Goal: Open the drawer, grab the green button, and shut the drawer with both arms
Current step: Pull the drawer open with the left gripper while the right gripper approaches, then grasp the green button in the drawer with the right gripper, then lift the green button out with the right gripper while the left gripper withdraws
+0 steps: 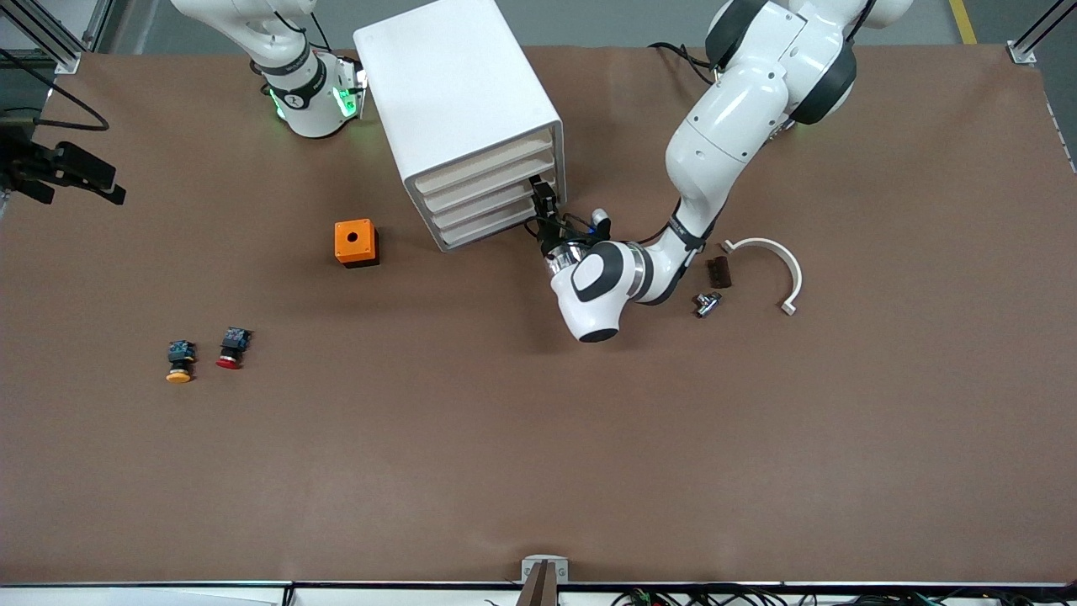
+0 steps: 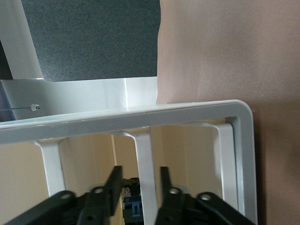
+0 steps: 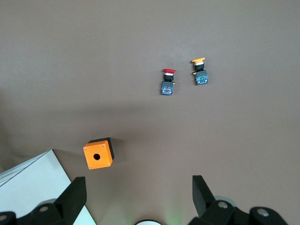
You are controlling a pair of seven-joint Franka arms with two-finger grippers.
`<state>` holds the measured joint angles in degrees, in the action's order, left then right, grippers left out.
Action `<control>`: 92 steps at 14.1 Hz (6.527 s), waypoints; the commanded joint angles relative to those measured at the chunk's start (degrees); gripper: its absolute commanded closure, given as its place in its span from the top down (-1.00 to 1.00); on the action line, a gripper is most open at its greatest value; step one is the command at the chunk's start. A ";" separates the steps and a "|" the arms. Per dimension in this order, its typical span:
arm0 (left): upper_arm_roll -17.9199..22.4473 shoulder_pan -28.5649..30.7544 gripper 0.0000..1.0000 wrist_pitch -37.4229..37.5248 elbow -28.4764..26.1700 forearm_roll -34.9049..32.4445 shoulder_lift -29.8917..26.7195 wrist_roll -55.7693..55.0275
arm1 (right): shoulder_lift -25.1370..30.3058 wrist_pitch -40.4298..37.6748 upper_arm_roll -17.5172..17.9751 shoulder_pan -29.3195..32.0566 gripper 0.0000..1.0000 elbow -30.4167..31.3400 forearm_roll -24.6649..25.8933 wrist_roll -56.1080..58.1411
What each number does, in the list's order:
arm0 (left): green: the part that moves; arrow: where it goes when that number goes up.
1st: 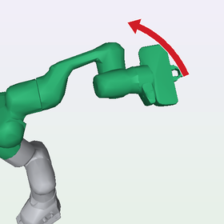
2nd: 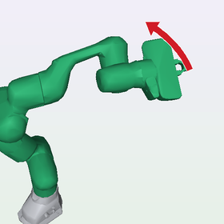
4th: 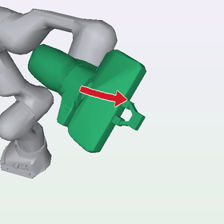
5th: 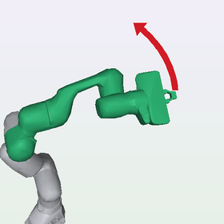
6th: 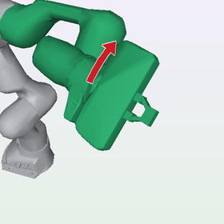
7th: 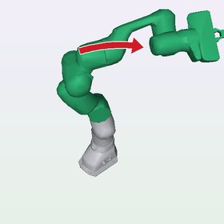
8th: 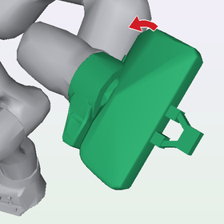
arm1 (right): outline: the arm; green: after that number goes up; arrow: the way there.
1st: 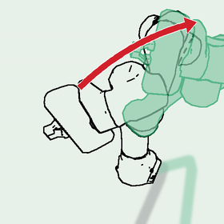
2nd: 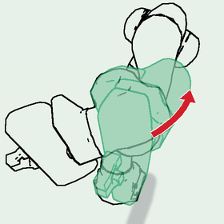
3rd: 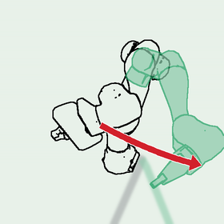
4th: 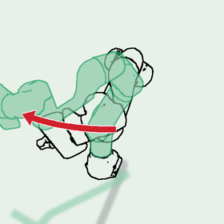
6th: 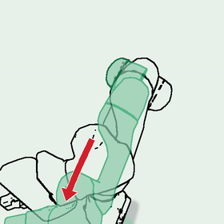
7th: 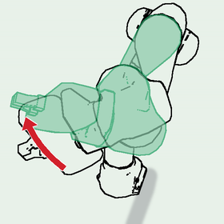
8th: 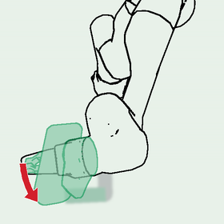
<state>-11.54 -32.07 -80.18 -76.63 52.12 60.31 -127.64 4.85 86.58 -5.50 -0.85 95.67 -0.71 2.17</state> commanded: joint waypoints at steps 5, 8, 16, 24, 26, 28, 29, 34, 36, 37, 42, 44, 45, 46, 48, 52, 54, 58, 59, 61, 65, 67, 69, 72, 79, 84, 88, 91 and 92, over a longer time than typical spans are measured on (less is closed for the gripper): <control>0.02 -1.24 -0.74 0.81 0.51 0.79 0.42 -2.86 | -9.67 3.05 0.40 0.50 1.00 -4.70 5.62 0.82; 0.11 -1.16 -0.86 0.81 0.51 0.70 0.43 -3.13 | -10.47 3.42 0.40 0.41 1.00 -4.79 5.98 2.75; 0.81 2.35 -0.85 -0.24 1.04 0.88 1.13 -2.96 | -15.32 -0.62 0.75 -2.39 1.00 -6.28 -0.51 -12.51; 0.72 10.08 -0.78 -6.83 1.83 2.19 1.13 -2.87 | -15.49 5.25 0.75 -22.25 1.00 -5.76 -4.45 -57.24; 0.72 10.88 -0.77 -7.62 2.00 3.77 1.13 -2.70 | -15.58 7.80 0.75 -23.40 1.00 -4.97 -8.68 -61.56; 0.72 11.58 -0.74 -8.41 2.09 3.96 1.13 -2.61 | -15.84 9.04 0.75 -26.73 1.00 -4.00 -8.87 -66.40; 0.72 12.28 -0.72 -8.59 2.44 4.48 1.22 -2.61 | -16.45 11.48 0.66 -28.66 1.00 -3.30 -8.79 -69.38; 0.72 13.43 -0.69 -8.59 2.62 4.57 1.48 -2.61 | -22.86 20.72 0.66 -38.60 1.00 -2.86 -8.79 -82.66; 0.72 13.52 -0.53 -8.68 2.62 4.66 1.48 -2.43 | -25.15 21.08 0.66 -41.33 1.00 -2.86 -8.26 -86.09; 0.72 13.52 0.08 -8.86 2.62 4.66 1.48 -1.39 | -26.29 22.04 0.66 -42.64 1.00 -2.68 -8.26 -87.93; 0.37 14.75 1.00 -9.38 3.24 8.08 1.48 0.46 | -31.92 26.79 0.57 -48.45 1.00 -2.24 -8.17 -96.29; -0.06 15.80 1.00 -8.86 3.32 9.93 1.39 3.52 | -33.24 28.29 0.57 -49.68 1.00 -2.24 -8.17 -98.32; -0.15 16.07 1.00 -7.99 3.93 9.93 1.22 5.72 | -33.76 28.46 0.57 -50.12 1.00 -2.15 -8.17 -98.41; -0.15 16.07 1.00 -7.28 4.90 9.93 1.13 7.74 | -34.03 28.55 0.57 -50.30 1.00 -1.89 -8.17 -98.50; -0.07 16.16 1.00 -6.49 5.78 9.85 0.87 12.66 | -34.12 30.91 0.57 -50.92 1.00 -0.67 -8.08 -99.89; 0.55 16.24 1.00 -4.38 8.94 9.41 0.43 23.28 | -34.64 33.39 0.57 -52.15 1.00 1.27 -7.55 -100.43; 3.00 16.16 1.00 -4.02 8.95 9.32 -0.62 29.27 | -35.09 33.65 0.49 -52.68 0.99 1.45 -7.29 -100.52; 6.00 15.37 1.00 -4.29 9.04 4.15 -3.34 50.14 | -36.58 35.76 0.57 -53.64 0.95 1.36 -5.53 -103.24; 6.17 15.37 1.00 -4.72 8.95 2.57 -4.75 55.17 | -36.67 35.76 0.57 -53.73 0.94 1.36 -5.53 -103.25; 6.18 15.37 1.00 -6.12 8.95 -1.47 -7.47 60.30 | -36.67 35.67 0.57 -53.73 0.83 1.36 -5.53 -103.25; 6.17 15.37 1.00 -13.93 8.95 -10.61 -12.83 72.33 | -36.76 34.97 0.66 -53.12 -0.09 1.01 -5.79 -102.37; 5.82 13.36 1.00 -18.24 8.69 -17.45 -15.38 74.20 | -36.85 35.06 0.66 -53.12 -0.61 0.84 -6.06 -102.54; 5.82 10.28 1.00 -22.90 8.51 -26.58 -16.71 73.95 | -36.76 34.97 0.66 -53.12 -0.93 0.75 -6.06 -102.28; 5.56 8.86 1.00 -27.39 8.34 -33.47 -16.71 73.86 | -35.36 29.99 0.57 -50.41 -0.97 -2.66 -5.97 -99.49; 5.56 3.16 1.00 -34.17 4.91 -46.40 -16.98 65.09 | -24.38 8.26 0.22 -37.24 -0.97 -5.58 -5.71 -61.36; 5.38 -0.45 1.00 -35.14 2.10 -52.12 -16.54 55.24 | -18.49 4.48 0.22 -24.76 -0.97 -4.88 -5.62 -38.79; 4.77 -2.73 1.00 -36.63 -0.01 -52.21 -16.28 55.14 | -18.30 6.91 0.22 -13.15 -0.92 -2.43 -2.21 -18.73; 3.72 -4.41 1.00 -36.63 -1.33 -52.03 -16.10 54.87 | -18.21 19.90 0.22 -8.05 -0.92 7.66 -1.22 -10.02; 3.71 -5.02 1.00 -36.63 -1.86 -52.03 -16.10 54.96 | -18.39 23.68 0.31 -6.81 -0.95 10.39 -1.23 -8.08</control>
<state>-7.57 -36.19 -115.74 -76.56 1.23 44.88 -72.01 -14.76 103.79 -6.61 -10.05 99.38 -2.87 -9.62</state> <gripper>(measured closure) 0.000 0.568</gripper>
